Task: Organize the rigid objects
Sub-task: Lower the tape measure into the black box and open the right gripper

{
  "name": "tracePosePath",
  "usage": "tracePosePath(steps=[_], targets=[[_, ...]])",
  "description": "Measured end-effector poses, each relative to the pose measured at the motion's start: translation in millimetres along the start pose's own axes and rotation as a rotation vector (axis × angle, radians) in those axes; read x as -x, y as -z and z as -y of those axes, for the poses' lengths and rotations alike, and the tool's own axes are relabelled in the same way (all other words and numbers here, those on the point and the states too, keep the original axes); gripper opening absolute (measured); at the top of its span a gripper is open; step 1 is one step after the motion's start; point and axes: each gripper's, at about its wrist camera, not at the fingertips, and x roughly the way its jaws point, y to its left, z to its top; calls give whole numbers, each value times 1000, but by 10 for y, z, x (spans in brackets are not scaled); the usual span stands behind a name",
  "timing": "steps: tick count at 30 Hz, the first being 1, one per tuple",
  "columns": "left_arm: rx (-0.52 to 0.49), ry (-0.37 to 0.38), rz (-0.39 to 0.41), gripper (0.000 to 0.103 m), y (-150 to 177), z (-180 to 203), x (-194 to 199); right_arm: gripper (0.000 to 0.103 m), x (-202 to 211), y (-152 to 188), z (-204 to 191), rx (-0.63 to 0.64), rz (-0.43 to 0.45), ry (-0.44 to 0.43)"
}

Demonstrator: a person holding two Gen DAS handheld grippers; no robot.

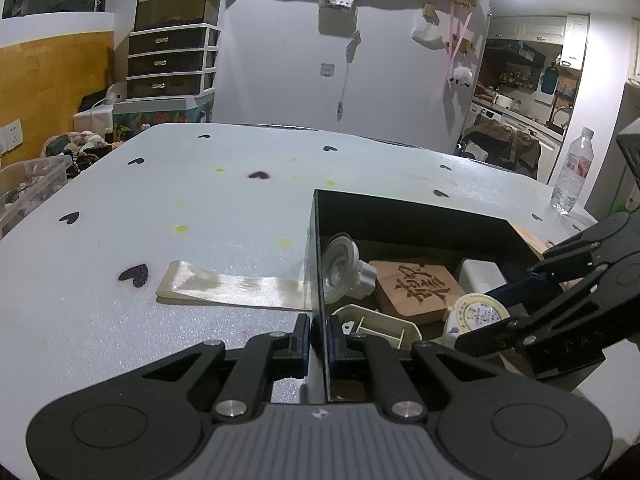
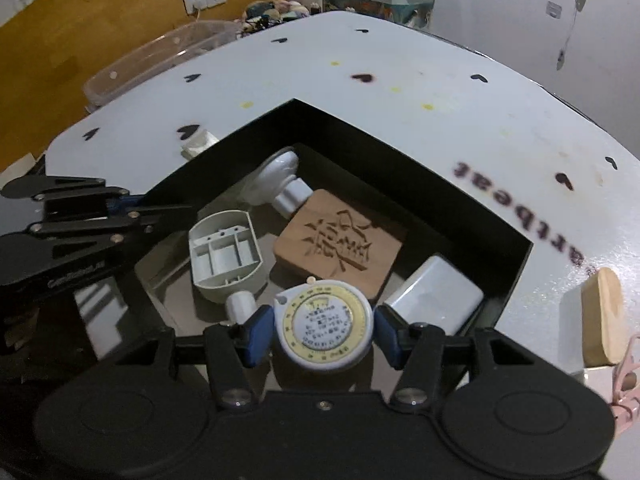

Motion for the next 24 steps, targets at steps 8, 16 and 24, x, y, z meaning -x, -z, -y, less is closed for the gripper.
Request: tracePosePath(steps=[8,16,24], targets=[[7,9,9,9,21,-18,0,74,29,-54,-34,-113,-12,-37],[6,14,15,9,30,-25,10,46,95,6,-24,-63,-65,0],[4,14,16,9,27,-24,7,48,22,-39,-90,-10,-82,15]])
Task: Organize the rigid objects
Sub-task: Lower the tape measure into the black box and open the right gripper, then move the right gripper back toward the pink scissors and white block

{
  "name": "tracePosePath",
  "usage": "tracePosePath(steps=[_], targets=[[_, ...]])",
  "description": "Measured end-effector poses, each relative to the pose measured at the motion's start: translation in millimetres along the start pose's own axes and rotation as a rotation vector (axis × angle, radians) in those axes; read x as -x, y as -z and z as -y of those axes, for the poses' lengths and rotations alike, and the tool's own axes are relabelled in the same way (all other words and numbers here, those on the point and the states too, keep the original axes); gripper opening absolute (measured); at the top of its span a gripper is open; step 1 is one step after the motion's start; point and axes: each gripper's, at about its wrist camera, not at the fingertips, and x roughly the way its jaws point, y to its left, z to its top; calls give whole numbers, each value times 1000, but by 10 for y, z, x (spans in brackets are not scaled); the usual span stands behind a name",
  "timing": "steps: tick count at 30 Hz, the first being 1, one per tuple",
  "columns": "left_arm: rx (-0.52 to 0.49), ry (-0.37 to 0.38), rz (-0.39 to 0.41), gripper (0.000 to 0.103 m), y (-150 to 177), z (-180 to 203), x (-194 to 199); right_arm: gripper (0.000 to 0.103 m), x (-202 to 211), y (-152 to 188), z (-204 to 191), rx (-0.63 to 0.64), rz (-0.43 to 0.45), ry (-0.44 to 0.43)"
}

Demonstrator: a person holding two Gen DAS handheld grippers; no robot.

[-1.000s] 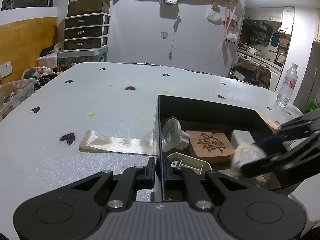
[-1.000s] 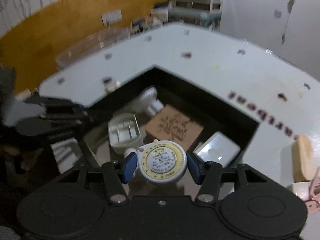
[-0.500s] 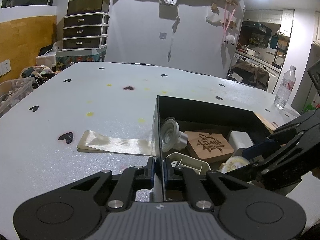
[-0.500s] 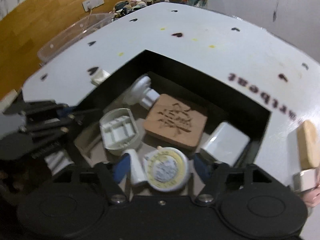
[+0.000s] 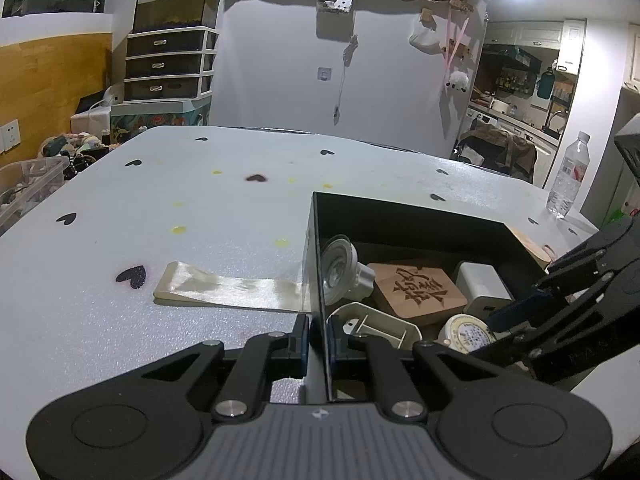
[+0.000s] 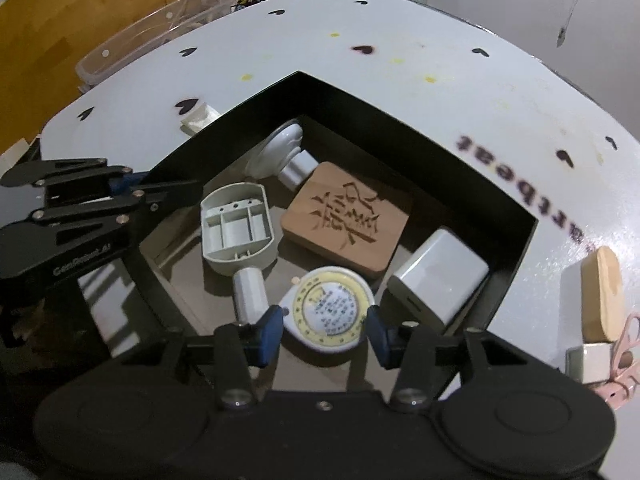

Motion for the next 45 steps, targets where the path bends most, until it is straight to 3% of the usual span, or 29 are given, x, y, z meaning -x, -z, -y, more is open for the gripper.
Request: tracePosePath(steps=[2,6,11,17,22,27,38,45], targets=[[-1,0,0,9,1,0,0,40,3,-16,-6,-8,1,-51],[-3,-2,0,9,0,1,-5,40,11,-28,-148,40,7,-62],[-3,-1,0,9,0,4,-5,37,116,-62,-165,157,8,4],[0,1,1,9,-1,1,-4,21,129,-73,-164,382,-127,75],[3,7,1,10,-12,1,-5,10,-4,-75,-176,496,-231,104],[4,9,1,10,-15,-4,-6,10,-233,-101,-187,544,-315,98],[5,11,-2,10,-19,-11,-12,10,-129,-204,-185,479,-225,-16],[2,6,-3,10,-28,-13,-23,40,269,-80,-11,372,-82,-66]])
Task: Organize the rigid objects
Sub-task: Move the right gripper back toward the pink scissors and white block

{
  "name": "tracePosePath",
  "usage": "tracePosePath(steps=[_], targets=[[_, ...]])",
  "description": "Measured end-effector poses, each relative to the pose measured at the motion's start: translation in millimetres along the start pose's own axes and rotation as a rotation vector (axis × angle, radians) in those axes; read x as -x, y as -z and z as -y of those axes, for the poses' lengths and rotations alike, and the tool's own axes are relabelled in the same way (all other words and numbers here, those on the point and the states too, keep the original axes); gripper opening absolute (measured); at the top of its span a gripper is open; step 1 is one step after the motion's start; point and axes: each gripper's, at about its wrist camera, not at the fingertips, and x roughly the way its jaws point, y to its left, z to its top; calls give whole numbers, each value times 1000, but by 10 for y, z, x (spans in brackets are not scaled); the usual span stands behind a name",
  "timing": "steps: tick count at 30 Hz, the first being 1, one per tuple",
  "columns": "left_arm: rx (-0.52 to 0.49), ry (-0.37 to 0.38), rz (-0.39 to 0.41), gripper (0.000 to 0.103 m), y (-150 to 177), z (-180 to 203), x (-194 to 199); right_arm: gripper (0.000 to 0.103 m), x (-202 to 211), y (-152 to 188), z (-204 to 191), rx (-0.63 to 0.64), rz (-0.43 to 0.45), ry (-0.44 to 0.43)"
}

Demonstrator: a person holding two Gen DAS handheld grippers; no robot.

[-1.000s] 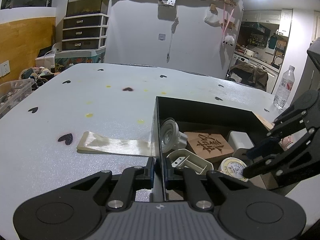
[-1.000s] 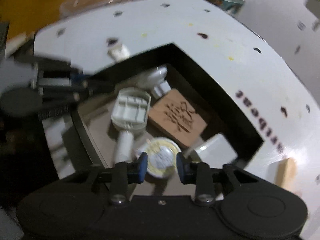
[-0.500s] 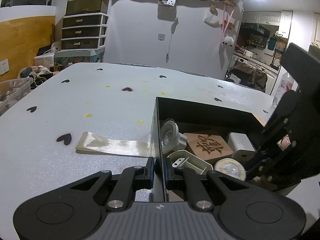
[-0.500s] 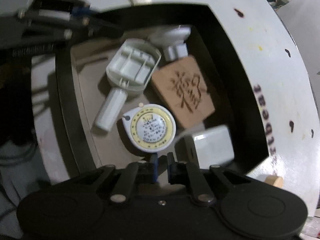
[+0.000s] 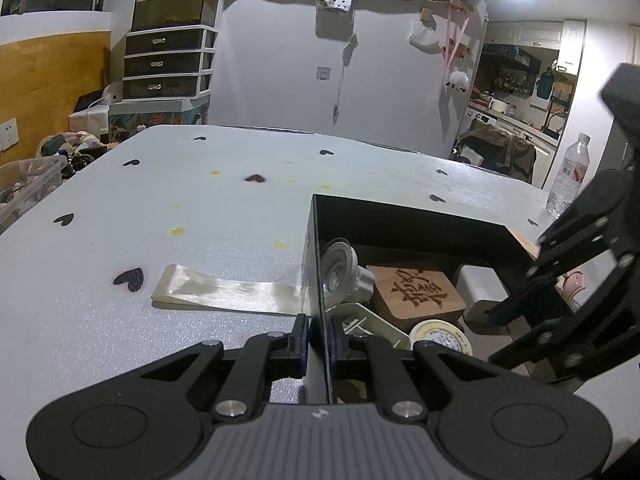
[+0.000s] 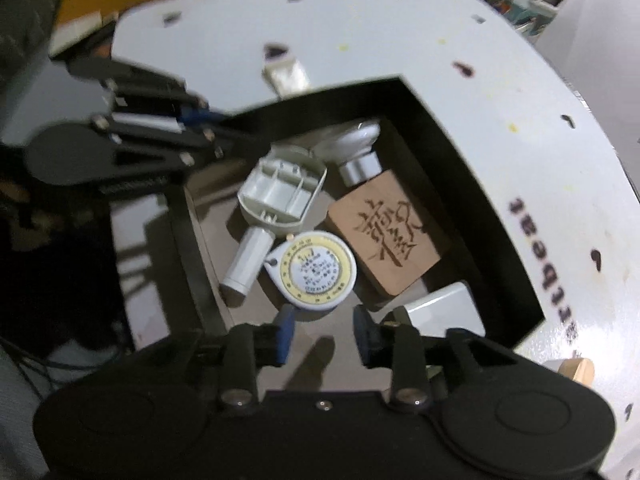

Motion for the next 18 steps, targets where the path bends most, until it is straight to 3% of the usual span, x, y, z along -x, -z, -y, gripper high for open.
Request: tracePosePath(steps=[11,13,18], targets=[[-9,7,10,9,-40,2,49,88,497,386,8,-202,309,-2],[-12,4,13,9,-44,11,59,102,509,458,-6,-229,358,7],[-22,-6,20,7,-62,29,64,103,583,671,-19,-257,492,60]])
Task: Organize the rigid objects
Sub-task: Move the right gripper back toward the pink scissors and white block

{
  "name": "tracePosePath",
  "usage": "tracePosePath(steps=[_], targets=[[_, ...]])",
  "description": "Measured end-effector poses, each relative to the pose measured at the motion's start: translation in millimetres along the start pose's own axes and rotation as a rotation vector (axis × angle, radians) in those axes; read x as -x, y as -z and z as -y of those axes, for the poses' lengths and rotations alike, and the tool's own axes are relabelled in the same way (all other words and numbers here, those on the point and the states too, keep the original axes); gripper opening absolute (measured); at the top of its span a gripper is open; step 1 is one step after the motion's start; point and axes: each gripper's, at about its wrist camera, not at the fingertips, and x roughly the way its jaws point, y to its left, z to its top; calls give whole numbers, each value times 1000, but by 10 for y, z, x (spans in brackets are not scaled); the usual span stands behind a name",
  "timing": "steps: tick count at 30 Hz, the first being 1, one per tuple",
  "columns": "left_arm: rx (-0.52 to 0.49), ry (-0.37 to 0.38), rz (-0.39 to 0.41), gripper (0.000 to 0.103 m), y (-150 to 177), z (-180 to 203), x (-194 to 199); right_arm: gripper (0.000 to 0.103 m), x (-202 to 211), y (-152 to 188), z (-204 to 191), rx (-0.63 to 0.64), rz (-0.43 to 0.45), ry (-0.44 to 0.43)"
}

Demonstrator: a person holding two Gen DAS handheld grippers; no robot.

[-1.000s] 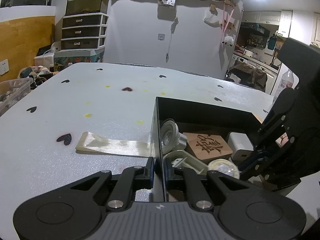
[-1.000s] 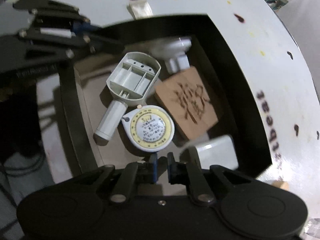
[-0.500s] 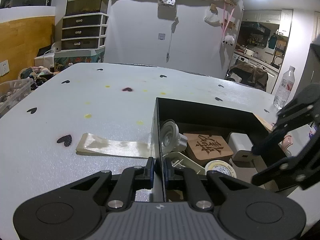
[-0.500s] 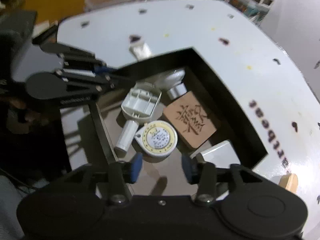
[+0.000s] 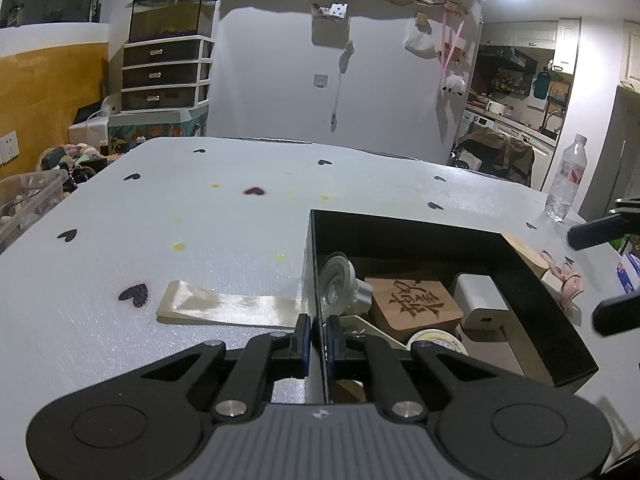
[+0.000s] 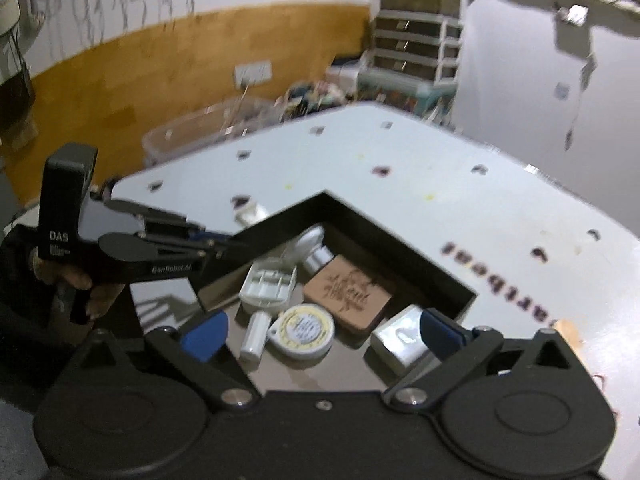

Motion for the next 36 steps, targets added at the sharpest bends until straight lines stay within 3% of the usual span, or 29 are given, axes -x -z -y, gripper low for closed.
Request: tracePosePath(steps=[7,17,20,21,24,31,36], targets=[[-16,-12,3,6,-3,28,2,103,256,215,269,-94,141,103],[-19,-50,9,6,-9,93,-6,103,403,456,910,-228,204,271],[-9,-54,12,6,-7,90,-9,98,387,526,1143,-293,191,341],[-6,-55,13,6,-4,90,-10,86,368,548,1195,-310,182,347],[5,-58,18,6,3,93,-11,67,258,659,1308,-340,132,358],[15,-70,32,7,17,110,-16,65,-10,890,1354,-295,47,360],[4,-82,23,7,10,134,-28,65,-132,855,1301,-218,-11,340]])
